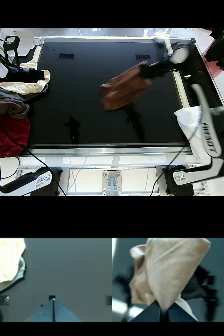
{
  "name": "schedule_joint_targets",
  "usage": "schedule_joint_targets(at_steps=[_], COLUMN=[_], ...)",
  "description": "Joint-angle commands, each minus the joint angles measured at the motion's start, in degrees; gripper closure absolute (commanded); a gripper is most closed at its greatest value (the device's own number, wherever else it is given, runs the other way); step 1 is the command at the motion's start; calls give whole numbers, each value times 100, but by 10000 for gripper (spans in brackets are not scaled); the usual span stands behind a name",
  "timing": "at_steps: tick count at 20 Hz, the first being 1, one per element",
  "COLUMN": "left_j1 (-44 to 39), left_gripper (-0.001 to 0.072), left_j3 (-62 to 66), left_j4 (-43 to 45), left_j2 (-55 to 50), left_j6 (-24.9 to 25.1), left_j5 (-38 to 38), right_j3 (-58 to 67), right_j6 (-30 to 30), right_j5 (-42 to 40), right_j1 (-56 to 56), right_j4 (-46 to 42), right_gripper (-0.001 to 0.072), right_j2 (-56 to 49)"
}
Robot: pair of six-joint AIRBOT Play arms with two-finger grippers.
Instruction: Fold the shirts.
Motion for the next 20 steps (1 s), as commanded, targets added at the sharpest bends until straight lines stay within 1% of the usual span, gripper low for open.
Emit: schedule_joint_targets(at_steps=[1, 3, 5, 6, 8, 12, 14, 16, 18, 19, 20], left_j1=[0, 0, -2, -4, -4, -4, -7, -7, -7, -7, -7], left_gripper=[693, 693, 693, 693, 693, 693, 693, 693, 693, 694, 693], left_j3=[-2, -2, -2, -2, -2, -2, -2, -2, -2, -2, -2], left_j4=[2, 2, 2, 0, -37, -345, -474, -544, -560, -560, -560], left_j2=[-2, -2, -2, -2, -2, -2, -2, -2, -2, -2, -2], left_j6=[0, 0, 0, -2, -2, 0, 0, 0, 0, 0, 0], left_j5=[0, 0, 0, 0, 0, 0, 0, 0, 0, 0, 0], right_j3=[-22, -146, -435, -680, -1486, -3536, -4433, -5021, -5396, -5484, -5488], right_j6=[157, 63, -179, -225, -507, -953, -975, -1220, -1244, -1241, -1224], right_j5=[815, 1126, 1379, 1445, 1506, 1213, 1016, 887, 671, 562, 514], right_j1=[-1349, -2114, -2966, -3340, -4070, -5130, -5668, -6116, -6463, -6583, -6684], right_j4=[-1049, -1237, -1298, -1300, -1279, -1283, -1342, -1403, -1473, -1473, -1471], right_gripper=[697, 697, 697, 697, 697, 697, 697, 696, 695, 691, 614], right_j2=[962, 1379, 1805, 2011, 2533, 3674, 4083, 4227, 4214, 4216, 4214])
